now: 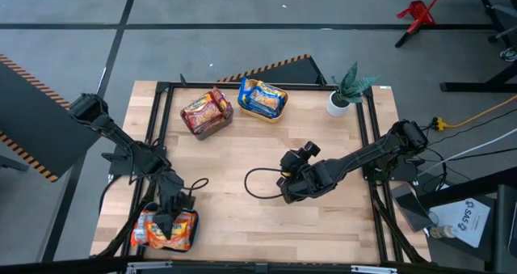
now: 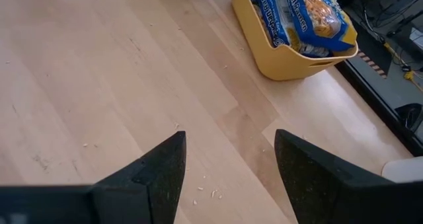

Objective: Sort Maruchan noodles
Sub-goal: Put the orange noodle pack into the blue bin

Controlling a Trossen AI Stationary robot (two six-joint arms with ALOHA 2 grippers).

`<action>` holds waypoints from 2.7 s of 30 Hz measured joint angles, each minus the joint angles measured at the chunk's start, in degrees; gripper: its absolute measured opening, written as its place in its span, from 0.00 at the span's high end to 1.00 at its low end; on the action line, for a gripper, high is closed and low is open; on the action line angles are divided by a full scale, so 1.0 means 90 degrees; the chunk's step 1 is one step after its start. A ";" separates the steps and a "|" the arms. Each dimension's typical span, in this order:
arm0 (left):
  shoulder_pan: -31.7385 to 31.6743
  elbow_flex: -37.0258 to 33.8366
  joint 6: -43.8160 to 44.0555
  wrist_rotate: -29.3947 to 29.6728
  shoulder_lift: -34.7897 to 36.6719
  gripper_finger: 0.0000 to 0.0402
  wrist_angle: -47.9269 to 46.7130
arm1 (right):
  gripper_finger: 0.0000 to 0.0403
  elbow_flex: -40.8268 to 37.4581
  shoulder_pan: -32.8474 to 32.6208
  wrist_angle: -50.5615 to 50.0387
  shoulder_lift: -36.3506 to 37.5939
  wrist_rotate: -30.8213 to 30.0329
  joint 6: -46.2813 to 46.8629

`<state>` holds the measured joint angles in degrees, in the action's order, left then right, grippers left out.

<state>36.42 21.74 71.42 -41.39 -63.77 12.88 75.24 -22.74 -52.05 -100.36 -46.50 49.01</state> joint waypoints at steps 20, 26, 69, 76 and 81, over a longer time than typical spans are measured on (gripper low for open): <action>-0.0709 0.0005 -0.0129 -0.1502 0.0002 0.31 -0.0479 | 0.45 0.0000 0.0000 0.0002 0.0000 0.0005 -0.0002; -0.1124 0.0005 -0.0610 -0.1255 0.0002 0.31 -0.1157 | 0.45 0.0000 -0.0007 0.0002 0.0000 0.0007 -0.0002; -0.3316 0.0183 -0.1507 -0.1979 0.0745 0.32 -0.1832 | 0.45 -0.0002 -0.0010 -0.0006 0.0000 -0.0037 -0.0174; -0.2072 0.0737 -0.0052 -0.1073 0.1431 0.32 -0.1804 | 0.45 -0.0002 -0.0010 -0.0010 0.0000 0.0121 -0.0345; -0.0773 0.1219 0.0791 0.0312 0.1485 0.32 -0.1793 | 0.45 -0.0003 -0.0010 -0.0007 0.0000 0.0121 -0.0345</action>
<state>29.46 32.71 78.54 -38.58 -50.40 -3.26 75.21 -22.83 -52.12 -100.36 -45.41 45.91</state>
